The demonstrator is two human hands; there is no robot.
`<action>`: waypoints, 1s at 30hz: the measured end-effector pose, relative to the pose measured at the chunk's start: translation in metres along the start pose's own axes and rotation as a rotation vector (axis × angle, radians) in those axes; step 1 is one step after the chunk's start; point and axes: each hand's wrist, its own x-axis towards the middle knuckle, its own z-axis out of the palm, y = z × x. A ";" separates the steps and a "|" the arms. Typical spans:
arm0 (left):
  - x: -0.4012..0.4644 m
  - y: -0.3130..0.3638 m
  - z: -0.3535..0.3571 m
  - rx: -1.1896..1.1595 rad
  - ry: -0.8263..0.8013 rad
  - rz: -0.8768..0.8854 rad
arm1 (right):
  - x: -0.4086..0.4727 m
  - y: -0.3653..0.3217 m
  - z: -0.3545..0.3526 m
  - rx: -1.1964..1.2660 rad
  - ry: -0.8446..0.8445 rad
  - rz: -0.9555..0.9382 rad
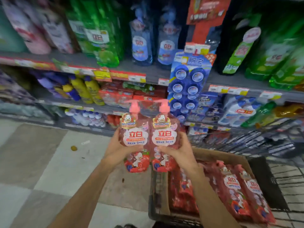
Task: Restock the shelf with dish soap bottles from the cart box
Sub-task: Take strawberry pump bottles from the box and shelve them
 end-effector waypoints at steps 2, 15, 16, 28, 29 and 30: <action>-0.011 0.014 -0.039 -0.020 0.053 0.054 | -0.002 -0.023 0.034 -0.031 -0.019 -0.068; -0.082 0.078 -0.249 -0.046 0.321 0.395 | -0.054 -0.130 0.229 -0.024 -0.103 -0.415; -0.086 0.083 -0.258 -0.049 0.333 0.417 | -0.055 -0.138 0.237 -0.027 -0.111 -0.432; -0.052 0.141 -0.333 -0.048 0.396 0.549 | -0.023 -0.215 0.315 0.003 -0.159 -0.561; -0.044 0.147 -0.338 -0.042 0.391 0.561 | -0.017 -0.221 0.320 0.003 -0.164 -0.572; -0.035 0.154 -0.344 -0.039 0.384 0.573 | -0.010 -0.228 0.325 0.003 -0.165 -0.587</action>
